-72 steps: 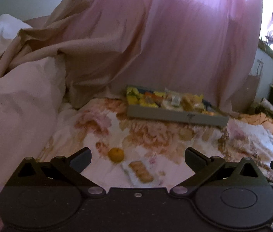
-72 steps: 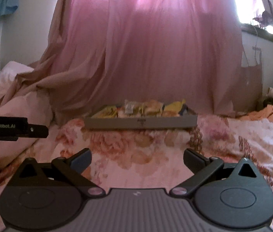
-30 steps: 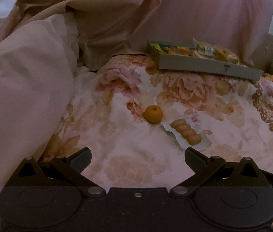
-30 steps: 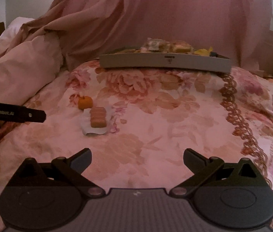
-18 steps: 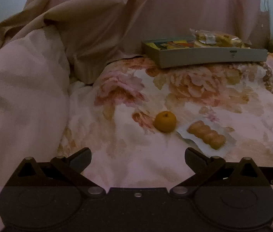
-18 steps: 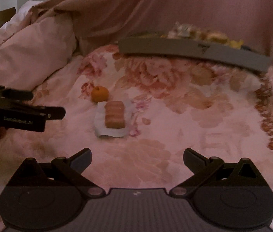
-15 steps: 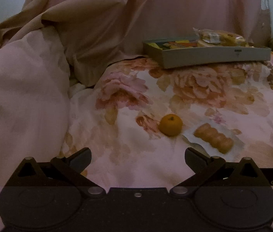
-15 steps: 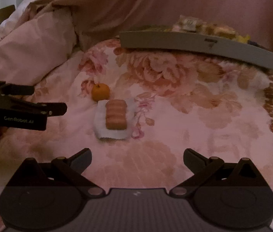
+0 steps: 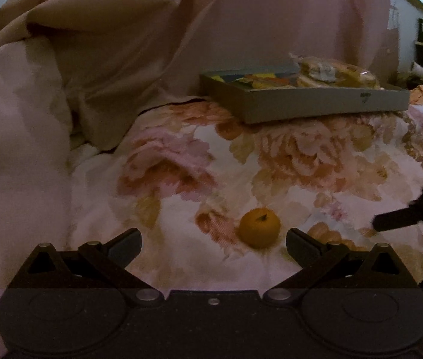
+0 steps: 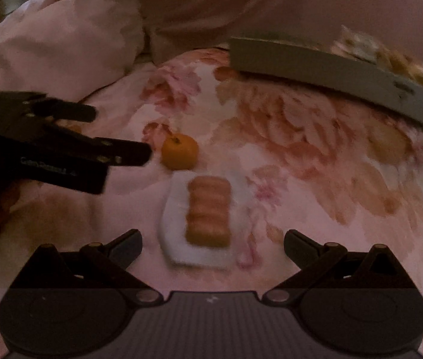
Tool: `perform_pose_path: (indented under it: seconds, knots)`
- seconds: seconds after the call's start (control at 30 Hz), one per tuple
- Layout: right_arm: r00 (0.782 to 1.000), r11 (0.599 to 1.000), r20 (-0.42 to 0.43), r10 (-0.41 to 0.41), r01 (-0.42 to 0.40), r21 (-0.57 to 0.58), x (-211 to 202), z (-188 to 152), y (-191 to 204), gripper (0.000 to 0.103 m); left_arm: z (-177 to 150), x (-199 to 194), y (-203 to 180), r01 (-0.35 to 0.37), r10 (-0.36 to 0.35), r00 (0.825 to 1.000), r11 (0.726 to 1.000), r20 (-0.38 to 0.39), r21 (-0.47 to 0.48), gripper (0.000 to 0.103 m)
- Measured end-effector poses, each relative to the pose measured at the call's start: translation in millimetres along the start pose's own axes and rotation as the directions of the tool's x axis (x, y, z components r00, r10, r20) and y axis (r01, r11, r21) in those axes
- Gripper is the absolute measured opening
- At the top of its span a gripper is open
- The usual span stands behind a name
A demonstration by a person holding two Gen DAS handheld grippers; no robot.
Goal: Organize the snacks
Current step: 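Grasp the orange mandarin with the left tool while the right tool grasps the paper tray of rolls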
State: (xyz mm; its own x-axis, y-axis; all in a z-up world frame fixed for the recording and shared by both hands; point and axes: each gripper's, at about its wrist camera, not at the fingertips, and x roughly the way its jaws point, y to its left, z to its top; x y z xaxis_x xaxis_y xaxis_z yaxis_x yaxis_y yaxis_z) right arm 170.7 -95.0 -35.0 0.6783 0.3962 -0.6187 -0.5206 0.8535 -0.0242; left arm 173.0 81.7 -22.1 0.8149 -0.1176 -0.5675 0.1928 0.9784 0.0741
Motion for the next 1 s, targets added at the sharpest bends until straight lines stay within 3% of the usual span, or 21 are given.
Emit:
perform_pose_path:
  seconds: [0.1, 0.2, 0.43, 0.57, 0.8, 1.0]
  knots:
    - [1.000, 1.000, 0.019, -0.014, 0.014, -0.002, 5, 4, 2, 0.099, 4, 4, -2, 0.021, -0.021, 1.000, 1.000, 0.017, 0.007, 0.102]
    - [0.999, 0.999, 0.034, -0.022, 0.022, 0.024, 9, 3, -2, 0.086, 6, 10, -3, 0.039, -0.039, 0.999, 0.999, 0.028, 0.011, 0.102]
    - [0.996, 0.998, 0.079, -0.027, 0.021, 0.067, 6, -6, -10, 0.077, 8, 20, -11, 0.086, -0.087, 0.995, 0.996, 0.041, 0.030, 0.099]
    - [0.994, 0.996, 0.102, -0.033, 0.024, 0.081, 0, -11, -13, 0.065, 7, 24, -14, 0.135, -0.136, 0.990, 0.990, 0.037, 0.028, 0.090]
    - [0.992, 0.996, 0.111, -0.053, 0.044, 0.082, -8, -20, -17, 0.064, 2, 31, -20, 0.201, -0.201, 0.980, 0.979, 0.000, 0.015, 0.070]
    - [0.993, 0.996, 0.096, -0.068, 0.061, 0.070, -19, -30, -21, 0.064, 0, 43, -22, 0.188, -0.188, 0.982, 0.982, -0.031, -0.013, 0.057]
